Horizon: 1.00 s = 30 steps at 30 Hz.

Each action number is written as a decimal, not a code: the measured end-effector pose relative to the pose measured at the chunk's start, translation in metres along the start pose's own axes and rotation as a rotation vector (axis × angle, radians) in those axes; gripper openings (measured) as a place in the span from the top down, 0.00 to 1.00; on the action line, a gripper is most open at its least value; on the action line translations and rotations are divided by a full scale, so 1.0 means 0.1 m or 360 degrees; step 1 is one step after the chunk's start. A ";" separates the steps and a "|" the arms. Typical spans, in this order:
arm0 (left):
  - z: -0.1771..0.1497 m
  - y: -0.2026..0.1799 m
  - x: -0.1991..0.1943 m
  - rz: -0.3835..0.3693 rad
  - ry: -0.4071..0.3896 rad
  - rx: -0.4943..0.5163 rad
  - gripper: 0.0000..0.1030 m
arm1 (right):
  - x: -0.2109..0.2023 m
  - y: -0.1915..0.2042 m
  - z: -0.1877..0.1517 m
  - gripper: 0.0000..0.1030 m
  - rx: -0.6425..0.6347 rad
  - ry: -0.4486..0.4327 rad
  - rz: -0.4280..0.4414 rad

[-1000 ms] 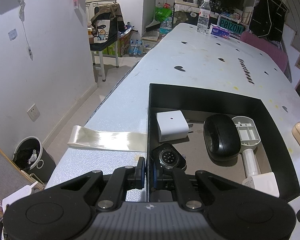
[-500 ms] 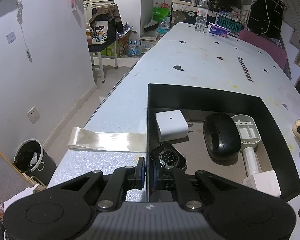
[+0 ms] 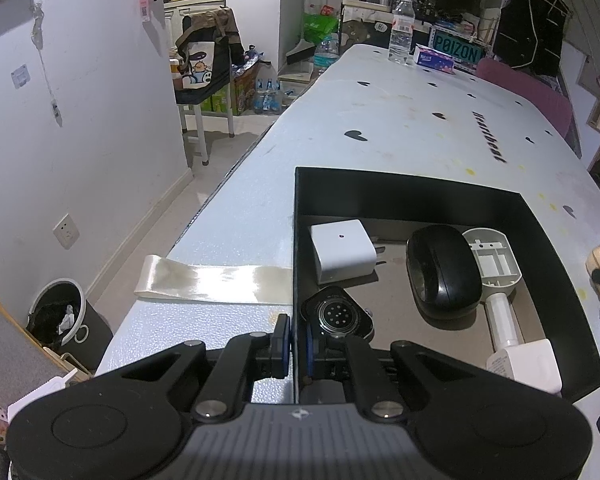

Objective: Organize rigid objects
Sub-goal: 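Grasp the beige KIIYO earbud case with the right gripper, then lower the earbud case into the box beside the smartwatch and release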

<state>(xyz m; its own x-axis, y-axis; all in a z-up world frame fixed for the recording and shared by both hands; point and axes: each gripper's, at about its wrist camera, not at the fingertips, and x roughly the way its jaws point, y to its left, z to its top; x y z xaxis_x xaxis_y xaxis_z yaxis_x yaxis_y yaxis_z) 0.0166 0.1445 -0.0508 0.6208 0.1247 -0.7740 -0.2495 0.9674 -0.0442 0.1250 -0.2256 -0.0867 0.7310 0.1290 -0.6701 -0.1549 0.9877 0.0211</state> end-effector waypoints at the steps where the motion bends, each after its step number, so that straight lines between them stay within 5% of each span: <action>1: 0.00 0.00 0.00 -0.0003 0.0000 -0.0001 0.93 | -0.03 0.03 -0.03 0.56 -0.0020 0.0000 -0.0014; 12: 0.00 0.03 0.00 -0.0020 0.0000 -0.0006 0.93 | -0.29 0.18 -0.03 0.57 0.0064 -0.0016 -0.0044; 22: 0.01 0.00 0.00 -0.0034 0.0006 -0.0024 0.93 | -1.06 0.88 0.31 0.57 -0.0075 -0.0215 0.0420; 30: 0.01 0.02 0.01 -0.0054 0.0011 -0.0047 0.93 | -0.86 1.76 0.33 0.57 -0.0308 0.0114 0.0723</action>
<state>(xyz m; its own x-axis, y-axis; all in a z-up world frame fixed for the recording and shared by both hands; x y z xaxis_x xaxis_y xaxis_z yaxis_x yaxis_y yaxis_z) 0.0174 0.1472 -0.0516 0.6244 0.0903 -0.7758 -0.2504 0.9640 -0.0894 0.0565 -0.0598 -0.0010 0.5147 0.5292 -0.6745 -0.5727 0.7977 0.1889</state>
